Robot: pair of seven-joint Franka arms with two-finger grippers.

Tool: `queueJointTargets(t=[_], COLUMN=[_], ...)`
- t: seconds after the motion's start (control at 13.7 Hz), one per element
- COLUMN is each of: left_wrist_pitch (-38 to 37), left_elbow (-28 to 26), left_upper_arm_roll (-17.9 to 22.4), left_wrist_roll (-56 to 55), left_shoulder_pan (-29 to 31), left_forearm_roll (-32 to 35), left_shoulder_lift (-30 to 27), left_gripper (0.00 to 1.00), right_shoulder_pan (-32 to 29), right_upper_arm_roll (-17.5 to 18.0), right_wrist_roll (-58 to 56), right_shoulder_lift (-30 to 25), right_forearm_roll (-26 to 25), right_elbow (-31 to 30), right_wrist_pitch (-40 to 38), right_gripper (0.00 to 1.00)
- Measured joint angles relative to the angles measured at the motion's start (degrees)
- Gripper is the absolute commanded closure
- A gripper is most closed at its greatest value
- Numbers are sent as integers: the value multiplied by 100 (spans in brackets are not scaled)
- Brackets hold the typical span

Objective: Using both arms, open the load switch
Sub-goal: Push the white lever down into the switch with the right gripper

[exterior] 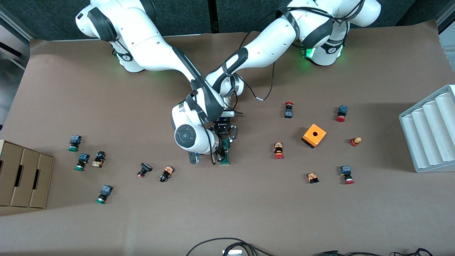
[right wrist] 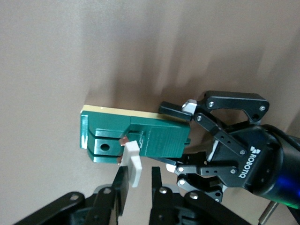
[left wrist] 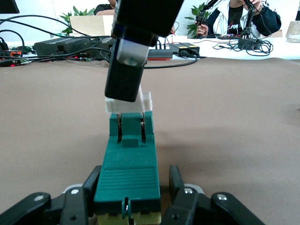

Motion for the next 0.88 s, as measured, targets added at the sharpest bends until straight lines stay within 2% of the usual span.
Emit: queueJointTargets(t=[0.88], left_wrist_pitch=[-1], left_elbow=[2], left_upper_arm_roll=[0], left_wrist_roll=[0], left_shoulder_pan=[0], left_forearm_roll=[1], left_shoulder_lift=[0], left_gripper=[37], right_shoulder_pan=[110], right_upper_arm_roll=[0], right_wrist_roll=[-28], right_shoulder_lift=[-86], right_forearm_roll=[-82], right_elbow=[-259], right_wrist_pitch=[37], right_gripper=[74])
